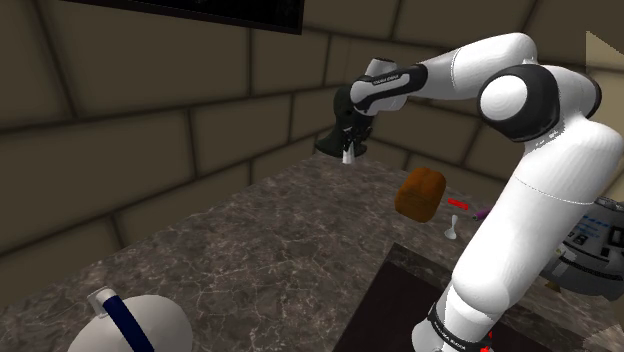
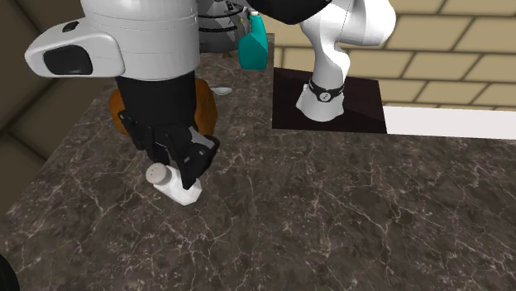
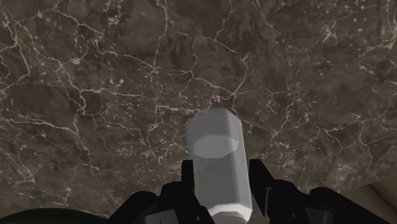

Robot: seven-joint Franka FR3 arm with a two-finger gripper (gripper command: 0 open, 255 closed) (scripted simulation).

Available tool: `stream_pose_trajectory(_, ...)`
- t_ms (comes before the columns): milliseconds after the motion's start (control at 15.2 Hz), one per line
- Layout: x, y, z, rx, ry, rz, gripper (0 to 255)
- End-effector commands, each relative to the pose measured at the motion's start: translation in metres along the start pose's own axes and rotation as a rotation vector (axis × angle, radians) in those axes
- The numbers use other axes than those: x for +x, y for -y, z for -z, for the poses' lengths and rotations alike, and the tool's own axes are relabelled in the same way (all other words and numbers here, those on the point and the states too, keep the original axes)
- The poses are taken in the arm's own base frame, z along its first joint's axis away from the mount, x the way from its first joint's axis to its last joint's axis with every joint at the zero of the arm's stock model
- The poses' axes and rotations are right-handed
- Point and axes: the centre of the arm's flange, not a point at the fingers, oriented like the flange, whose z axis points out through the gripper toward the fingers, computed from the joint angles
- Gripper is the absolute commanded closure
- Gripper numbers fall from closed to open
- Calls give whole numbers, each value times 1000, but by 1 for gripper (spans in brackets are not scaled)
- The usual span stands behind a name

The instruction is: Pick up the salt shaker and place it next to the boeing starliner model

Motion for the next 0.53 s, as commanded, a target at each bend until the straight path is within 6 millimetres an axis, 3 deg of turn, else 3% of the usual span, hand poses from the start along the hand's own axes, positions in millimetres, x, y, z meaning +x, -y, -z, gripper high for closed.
stream_pose_trajectory(0,2,0,10,0,0,0,255)
stream_pose_trajectory(462,10,-1,46,0,0,0,255)
